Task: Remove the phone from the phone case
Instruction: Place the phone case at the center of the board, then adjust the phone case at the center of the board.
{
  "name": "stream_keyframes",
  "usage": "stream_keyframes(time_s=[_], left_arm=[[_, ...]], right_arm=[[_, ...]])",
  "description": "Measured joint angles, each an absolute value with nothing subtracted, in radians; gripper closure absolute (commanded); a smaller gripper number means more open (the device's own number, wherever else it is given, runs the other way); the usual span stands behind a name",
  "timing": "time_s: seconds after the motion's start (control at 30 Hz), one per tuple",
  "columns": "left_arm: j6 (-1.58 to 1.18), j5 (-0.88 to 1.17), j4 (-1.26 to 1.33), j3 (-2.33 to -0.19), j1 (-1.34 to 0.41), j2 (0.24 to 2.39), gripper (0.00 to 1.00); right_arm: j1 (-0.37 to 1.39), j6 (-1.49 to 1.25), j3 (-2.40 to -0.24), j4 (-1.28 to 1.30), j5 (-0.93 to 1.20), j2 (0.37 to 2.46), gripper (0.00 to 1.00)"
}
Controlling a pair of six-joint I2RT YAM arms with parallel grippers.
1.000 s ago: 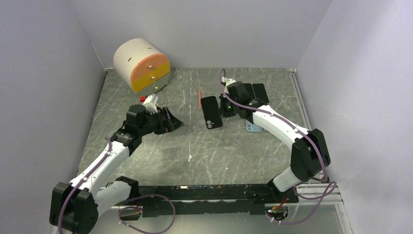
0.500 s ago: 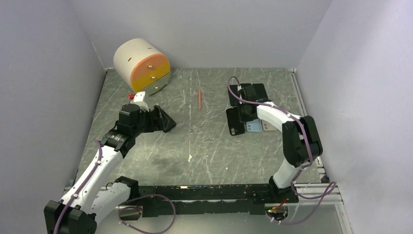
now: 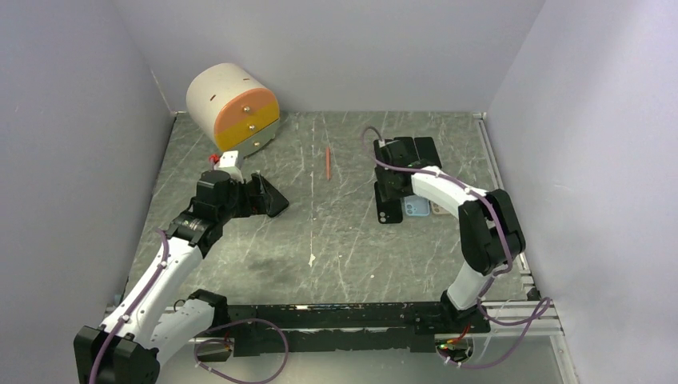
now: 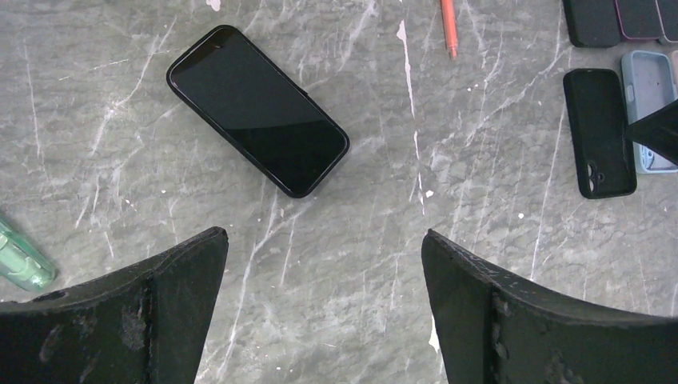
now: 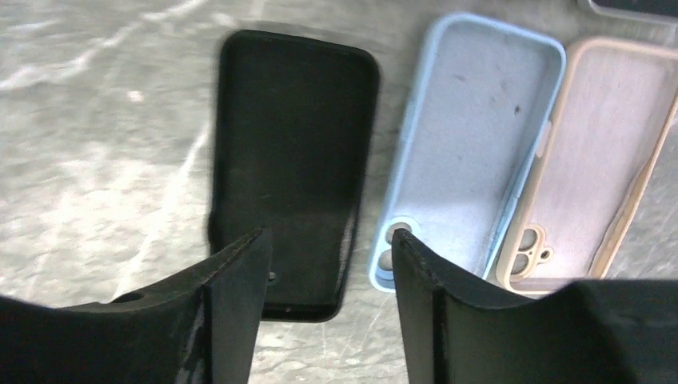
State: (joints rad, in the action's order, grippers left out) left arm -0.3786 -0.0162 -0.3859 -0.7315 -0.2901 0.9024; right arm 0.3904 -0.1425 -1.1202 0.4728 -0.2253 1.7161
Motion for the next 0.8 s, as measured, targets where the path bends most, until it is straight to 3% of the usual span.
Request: stream_keyframes(time_s=[0.17,0.33,0.8], left_arm=[[-0.379,-0.016,-0.386,-0.731,-0.282,0.904,0.05],[-0.379,-0.016,-0.386,-0.731,-0.279,0.905,0.05],[-0.379,-0.016,-0.386,-0.731,-0.278,0.905,0.05]], right_arm=[[0.524,-0.138,-1.161,0.475,-0.288,1.707,0.26],[0.627,-0.123,-1.225,0.481,-0.354,1.785,0.23],[0.622,-0.007,-1.245,0.515,-0.518,1.911,0.21]])
